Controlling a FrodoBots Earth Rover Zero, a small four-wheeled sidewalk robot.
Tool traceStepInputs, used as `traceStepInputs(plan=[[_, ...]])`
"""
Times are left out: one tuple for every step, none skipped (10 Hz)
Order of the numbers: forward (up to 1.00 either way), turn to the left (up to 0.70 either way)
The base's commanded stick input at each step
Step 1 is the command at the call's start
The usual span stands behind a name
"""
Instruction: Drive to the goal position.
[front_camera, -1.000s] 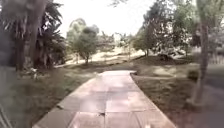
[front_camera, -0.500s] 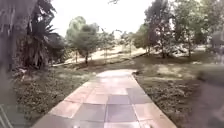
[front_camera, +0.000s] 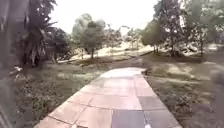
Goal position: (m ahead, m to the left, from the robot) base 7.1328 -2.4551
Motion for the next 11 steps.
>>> traceStepInputs(plan=[[1.0,0.0],[1.0,0.0],[1.0,-0.12],[1.0,-0.4],[1.0,-0.4],[1.0,-0.34],[1.0,-0.02],[1.0,0.0],[1.0,0.0],[1.0,0.0],[1.0,0.0]])
